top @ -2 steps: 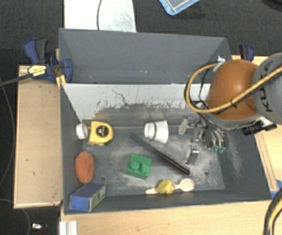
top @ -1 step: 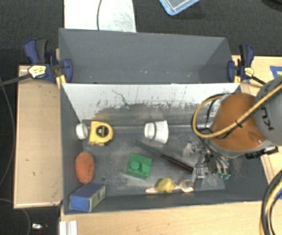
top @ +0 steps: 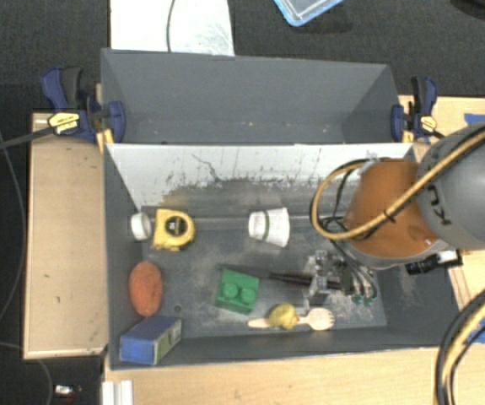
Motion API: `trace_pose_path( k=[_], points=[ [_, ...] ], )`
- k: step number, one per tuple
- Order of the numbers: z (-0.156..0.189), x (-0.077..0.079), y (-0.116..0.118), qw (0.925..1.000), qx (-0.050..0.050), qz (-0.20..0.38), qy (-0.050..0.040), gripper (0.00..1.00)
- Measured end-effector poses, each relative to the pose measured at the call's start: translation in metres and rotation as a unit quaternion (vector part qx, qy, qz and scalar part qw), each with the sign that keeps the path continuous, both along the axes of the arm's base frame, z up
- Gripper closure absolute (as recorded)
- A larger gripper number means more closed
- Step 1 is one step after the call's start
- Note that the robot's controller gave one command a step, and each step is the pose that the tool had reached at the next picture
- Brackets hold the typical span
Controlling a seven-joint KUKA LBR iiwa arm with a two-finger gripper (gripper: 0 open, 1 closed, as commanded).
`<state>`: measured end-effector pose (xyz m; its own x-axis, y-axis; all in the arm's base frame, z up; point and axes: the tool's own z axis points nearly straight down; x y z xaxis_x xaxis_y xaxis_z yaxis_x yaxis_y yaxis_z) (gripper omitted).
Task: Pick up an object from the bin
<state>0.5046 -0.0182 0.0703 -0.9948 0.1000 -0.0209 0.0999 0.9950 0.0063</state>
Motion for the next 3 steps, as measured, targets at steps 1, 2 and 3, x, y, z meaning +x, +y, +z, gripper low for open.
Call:
trace_pose_path(
  k=[1, 2, 3],
  points=[
    [0.0, 0.0, 0.0, 1.0, 0.0, 0.0, 0.0001, 1.0],
    [0.085, 0.0, 0.006, 1.0, 0.0, 0.004, 0.0019, 1.0],
    [0.169, -0.008, -0.002, 0.9998, 0.0, 0.019, 0.005, 1.0]
  ],
)
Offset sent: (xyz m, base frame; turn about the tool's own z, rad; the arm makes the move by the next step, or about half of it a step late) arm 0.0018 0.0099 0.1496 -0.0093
